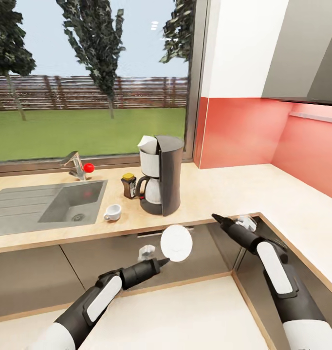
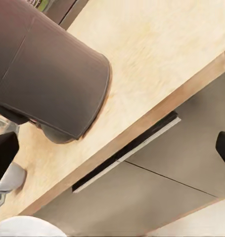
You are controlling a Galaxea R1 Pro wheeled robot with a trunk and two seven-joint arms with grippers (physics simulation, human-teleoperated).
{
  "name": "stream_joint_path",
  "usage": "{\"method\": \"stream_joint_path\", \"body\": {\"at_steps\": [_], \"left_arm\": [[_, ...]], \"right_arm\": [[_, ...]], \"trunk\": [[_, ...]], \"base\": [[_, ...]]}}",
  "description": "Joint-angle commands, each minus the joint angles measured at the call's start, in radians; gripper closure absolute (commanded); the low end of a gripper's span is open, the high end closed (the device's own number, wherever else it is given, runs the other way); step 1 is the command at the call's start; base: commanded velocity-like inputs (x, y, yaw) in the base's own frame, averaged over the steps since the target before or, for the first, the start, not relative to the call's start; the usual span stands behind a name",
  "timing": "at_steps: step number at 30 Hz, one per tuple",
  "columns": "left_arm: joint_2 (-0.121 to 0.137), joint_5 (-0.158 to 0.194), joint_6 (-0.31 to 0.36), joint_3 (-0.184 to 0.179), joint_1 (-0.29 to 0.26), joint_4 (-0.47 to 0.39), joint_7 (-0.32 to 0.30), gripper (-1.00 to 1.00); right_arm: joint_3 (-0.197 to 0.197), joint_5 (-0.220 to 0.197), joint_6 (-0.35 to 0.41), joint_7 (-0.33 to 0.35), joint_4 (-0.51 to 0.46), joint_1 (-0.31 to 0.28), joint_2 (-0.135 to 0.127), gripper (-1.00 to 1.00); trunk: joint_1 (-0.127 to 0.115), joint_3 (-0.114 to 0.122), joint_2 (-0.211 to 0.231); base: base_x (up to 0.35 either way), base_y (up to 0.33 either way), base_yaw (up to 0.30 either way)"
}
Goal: Set up a coffee station on the kitchen countertop: keep the coffee maker on the countertop, move the bottle of coffee from the kitchen shelf to the counter next to the coffee maker, place a paper coffee filter on top of the coffee maker, put the saucer next to the coffee maker with the coffee cup on the saucer, and place the electric kettle next to the coffee maker.
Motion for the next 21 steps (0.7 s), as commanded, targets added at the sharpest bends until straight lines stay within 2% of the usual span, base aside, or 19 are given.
{"method": "stream_joint_path", "body": {"at_steps": [1,2,3,4,5,6,7,9,11,13,18,19,21], "left_arm": [[0.016,0.014,0.006,0.014,-0.001,0.0,-0.015,1.0],[0.034,0.026,0.006,0.037,0.0,0.002,-0.046,1.0],[0.066,0.046,0.007,0.062,0.0,0.004,-0.101,1.0],[0.089,0.06,0.007,0.072,0.0,0.005,-0.139,1.0],[0.121,0.079,0.007,0.081,0.001,0.006,-0.189,1.0],[0.136,0.09,0.008,0.084,0.002,0.007,-0.213,1.0],[0.146,0.097,0.008,0.087,0.002,0.007,-0.23,1.0],[0.164,0.107,0.008,0.094,0.002,0.008,-0.251,1.0],[0.171,0.109,0.008,0.095,0.002,0.008,-0.255,1.0],[0.176,0.11,0.008,0.096,0.002,0.008,-0.257,1.0],[0.173,0.109,0.008,0.094,0.002,0.008,-0.259,1.0],[0.17,0.109,0.008,0.092,0.002,0.008,-0.258,1.0],[0.167,0.109,0.007,0.091,0.002,0.009,-0.256,1.0]], "right_arm": [[0.0,-0.008,0.004,-0.009,0.017,-0.001,0.0,-1.0],[0.0,-0.001,0.004,-0.008,0.031,-0.001,-0.001,-1.0],[0.001,0.018,0.004,-0.008,0.045,-0.001,-0.001,-1.0],[0.002,0.039,0.004,-0.008,0.053,-0.001,-0.001,-1.0],[0.007,0.086,0.004,-0.008,0.076,-0.001,0.001,-1.0],[0.015,0.125,0.004,-0.007,0.109,-0.001,0.003,-1.0],[0.028,0.163,0.003,-0.007,0.153,-0.001,0.005,-1.0],[0.084,0.256,-0.013,-0.006,0.298,-0.001,0.008,-1.0],[0.108,0.283,-0.049,-0.006,0.357,-0.001,0.009,-1.0],[0.159,0.312,-0.142,-0.006,0.492,-0.001,0.009,-1.0],[0.33,0.374,-0.292,-0.009,0.825,-0.001,0.013,-1.0],[0.374,0.383,-0.345,-0.009,0.927,-0.001,0.021,-1.0],[0.406,0.389,-0.396,-0.009,1.029,-0.001,0.033,-1.0]], "trunk": [[0.001,-0.002,-0.002],[0.001,-0.002,-0.002],[0.001,-0.002,-0.002],[0.001,-0.002,-0.002],[0.001,-0.002,-0.002],[0.001,-0.002,-0.002],[0.001,-0.002,-0.002],[0.001,-0.002,-0.002],[0.001,-0.002,-0.002],[0.001,-0.002,-0.002],[0.001,-0.002,-0.002],[0.001,-0.002,-0.002],[0.001,-0.002,-0.002]], "base": [[-0.002,0.002,0.0],[-0.001,0.001,0.0],[0.0,0.0,0.0],[0.0,0.0,0.0],[0.0,0.0,0.0],[0.0,0.0,0.0],[0.0,0.0,0.0],[0.0,0.0,0.0],[0.0,0.0,0.0],[0.0,0.0,0.0],[0.0,0.0,0.0],[0.0,0.0,0.0],[0.0,0.0,0.0]]}}
